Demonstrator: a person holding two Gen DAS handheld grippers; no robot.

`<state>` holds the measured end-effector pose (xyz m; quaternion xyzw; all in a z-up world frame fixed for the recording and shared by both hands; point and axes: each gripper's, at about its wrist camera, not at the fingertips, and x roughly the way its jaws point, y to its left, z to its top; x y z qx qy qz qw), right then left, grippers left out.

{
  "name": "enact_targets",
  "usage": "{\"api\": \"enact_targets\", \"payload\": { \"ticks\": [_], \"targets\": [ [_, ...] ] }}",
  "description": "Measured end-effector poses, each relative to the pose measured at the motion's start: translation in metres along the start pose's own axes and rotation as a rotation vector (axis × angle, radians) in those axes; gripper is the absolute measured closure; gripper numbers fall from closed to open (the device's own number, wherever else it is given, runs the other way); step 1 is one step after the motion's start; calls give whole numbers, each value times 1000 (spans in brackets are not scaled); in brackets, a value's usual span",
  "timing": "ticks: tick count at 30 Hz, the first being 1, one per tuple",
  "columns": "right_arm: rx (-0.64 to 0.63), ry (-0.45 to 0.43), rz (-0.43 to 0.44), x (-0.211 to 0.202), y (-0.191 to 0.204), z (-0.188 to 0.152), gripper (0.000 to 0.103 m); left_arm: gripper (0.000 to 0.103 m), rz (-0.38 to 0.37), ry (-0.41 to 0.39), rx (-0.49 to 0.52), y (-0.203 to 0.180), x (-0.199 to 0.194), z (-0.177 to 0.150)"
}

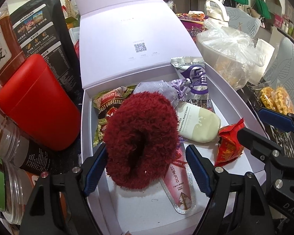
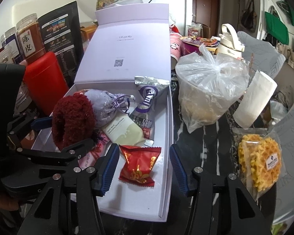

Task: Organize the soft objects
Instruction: 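Withdraw both grippers up and away from the white box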

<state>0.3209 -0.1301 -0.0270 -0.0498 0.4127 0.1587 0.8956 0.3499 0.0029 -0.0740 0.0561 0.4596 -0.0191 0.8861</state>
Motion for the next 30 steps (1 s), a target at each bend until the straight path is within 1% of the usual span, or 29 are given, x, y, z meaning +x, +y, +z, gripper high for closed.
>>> {"api": "enact_targets", "payload": {
  "ticks": [4,8,16,24,30],
  "targets": [
    [1,-8,1,-9,-1,1,50,23,-5,-24,-4,0,-12,1],
    [8,-27,4,-22,-1,2,50,23,-25,-56,-9,8,-34,-5],
    [-14,-98,-2,-61,2,11,50,23,-24,-141,-24,9,-73,1],
    [-27,-183,-19,-108,6,21,48,23,-36,-252,-39,12,-131,9],
    [-32,-243,-25,-146,12,16,42,23,-43,-325,-44,14,-174,4]
  ]
}}
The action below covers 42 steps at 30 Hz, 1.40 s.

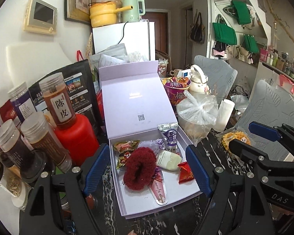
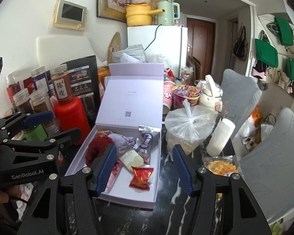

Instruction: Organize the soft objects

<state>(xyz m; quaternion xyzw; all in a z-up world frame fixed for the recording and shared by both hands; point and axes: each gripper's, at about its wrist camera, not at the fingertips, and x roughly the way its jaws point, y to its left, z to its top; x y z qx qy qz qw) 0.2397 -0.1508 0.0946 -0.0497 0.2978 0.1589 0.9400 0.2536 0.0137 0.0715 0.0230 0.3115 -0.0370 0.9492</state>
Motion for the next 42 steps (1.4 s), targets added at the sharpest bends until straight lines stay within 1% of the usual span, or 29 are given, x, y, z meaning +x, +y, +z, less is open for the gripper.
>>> {"api": "enact_targets", "payload": {
  "ticks": [2,6,10,11,12,15,17,20,24,30,42],
  "targets": [
    [2,-19,-1,-12,3,1,36,23,-1,-25,0,0,-13,0],
    [-1,-61,2,-37,8,-1,34,23,11,-72,-13,1,-40,-4],
    [-9,-89,6,-58,16,-7,30,22,9,-99,-9,2,-62,-8],
    [-10,-93,7,-62,17,-9,29,15,10,-106,-6,2,-68,-10],
    [-12,-97,7,-67,19,-11,28,0,11,-111,-5,1,-72,-12],
    [-14,-109,1,-81,24,-18,27,0,14,-138,-12,2,-86,-20],
    [-11,-117,-4,-89,27,-24,24,0,16,-146,-13,2,-94,-26],
    [-3,-124,-11,-98,31,-30,21,0,16,-136,-15,2,-100,-36],
    [4,-118,-18,-104,37,-41,21,0,14,-121,-35,4,-106,-50],
    [26,-85,-45,-103,42,-57,21,0,68,-140,-19,5,-115,-68],
    [29,-33,-42,-101,51,-85,21,0,36,-79,-36,6,-109,-98]
  ]
}}
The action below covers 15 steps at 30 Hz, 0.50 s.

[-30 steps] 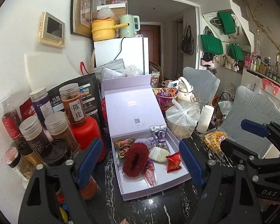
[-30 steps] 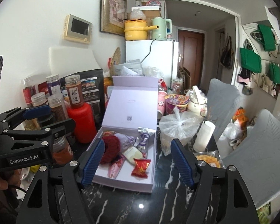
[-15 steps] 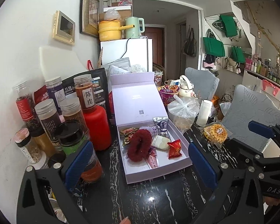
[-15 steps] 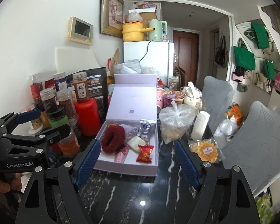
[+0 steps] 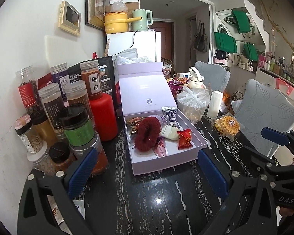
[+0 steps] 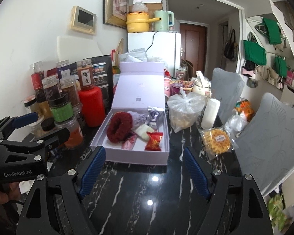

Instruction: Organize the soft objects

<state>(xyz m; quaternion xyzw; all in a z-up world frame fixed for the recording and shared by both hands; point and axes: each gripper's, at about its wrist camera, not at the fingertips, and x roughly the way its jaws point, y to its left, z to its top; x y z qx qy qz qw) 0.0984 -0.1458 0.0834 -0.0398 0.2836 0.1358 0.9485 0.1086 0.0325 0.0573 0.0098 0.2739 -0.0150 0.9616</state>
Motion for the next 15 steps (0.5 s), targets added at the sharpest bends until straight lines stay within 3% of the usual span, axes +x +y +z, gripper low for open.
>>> {"api": "enact_targets", "payload": {
  "ticks": [15],
  "targets": [
    [7,18,-4,2,-3,-5,21,0,-7,14,2,-2,2,-6]
  ]
}}
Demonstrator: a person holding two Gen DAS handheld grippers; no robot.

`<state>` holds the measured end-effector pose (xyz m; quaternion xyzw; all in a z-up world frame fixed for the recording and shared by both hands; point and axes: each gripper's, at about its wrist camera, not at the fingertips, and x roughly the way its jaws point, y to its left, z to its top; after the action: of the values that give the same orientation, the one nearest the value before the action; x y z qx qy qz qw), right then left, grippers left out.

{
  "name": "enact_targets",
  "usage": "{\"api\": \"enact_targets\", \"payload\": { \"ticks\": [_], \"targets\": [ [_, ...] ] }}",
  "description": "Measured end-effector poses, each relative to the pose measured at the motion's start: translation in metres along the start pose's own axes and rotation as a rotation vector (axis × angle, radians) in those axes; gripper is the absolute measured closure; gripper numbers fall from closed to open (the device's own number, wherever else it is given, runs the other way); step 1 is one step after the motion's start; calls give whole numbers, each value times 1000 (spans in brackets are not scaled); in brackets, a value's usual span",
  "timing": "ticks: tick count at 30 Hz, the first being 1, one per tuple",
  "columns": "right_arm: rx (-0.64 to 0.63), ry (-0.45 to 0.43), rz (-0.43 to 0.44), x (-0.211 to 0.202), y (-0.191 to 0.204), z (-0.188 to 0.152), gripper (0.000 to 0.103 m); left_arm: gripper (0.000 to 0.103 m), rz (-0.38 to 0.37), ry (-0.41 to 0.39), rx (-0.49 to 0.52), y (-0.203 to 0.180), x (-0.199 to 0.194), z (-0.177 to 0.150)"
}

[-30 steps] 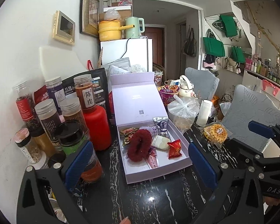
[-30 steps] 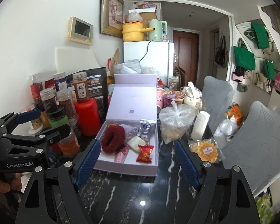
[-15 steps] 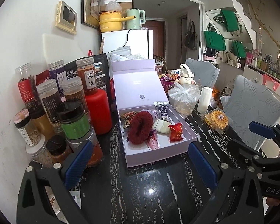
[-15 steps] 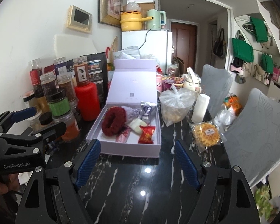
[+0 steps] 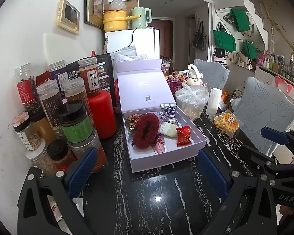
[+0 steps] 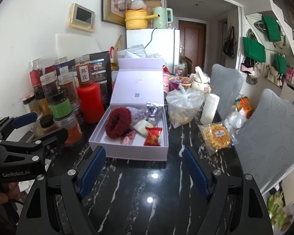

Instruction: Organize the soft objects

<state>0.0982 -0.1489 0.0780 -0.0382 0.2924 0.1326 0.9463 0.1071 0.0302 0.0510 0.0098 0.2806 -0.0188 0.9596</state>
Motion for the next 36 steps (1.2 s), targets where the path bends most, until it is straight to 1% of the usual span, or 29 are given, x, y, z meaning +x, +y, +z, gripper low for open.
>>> {"api": "enact_targets", "payload": {
  "ticks": [22,36],
  "targets": [
    [0,-2,-5,-2,-1,-1,21,0,-16,-8,10,-3,-4,1],
    [6,7,-28,-3,-6,-3,21,0,-29,-9,24,-7,-2,2]
  ]
}}
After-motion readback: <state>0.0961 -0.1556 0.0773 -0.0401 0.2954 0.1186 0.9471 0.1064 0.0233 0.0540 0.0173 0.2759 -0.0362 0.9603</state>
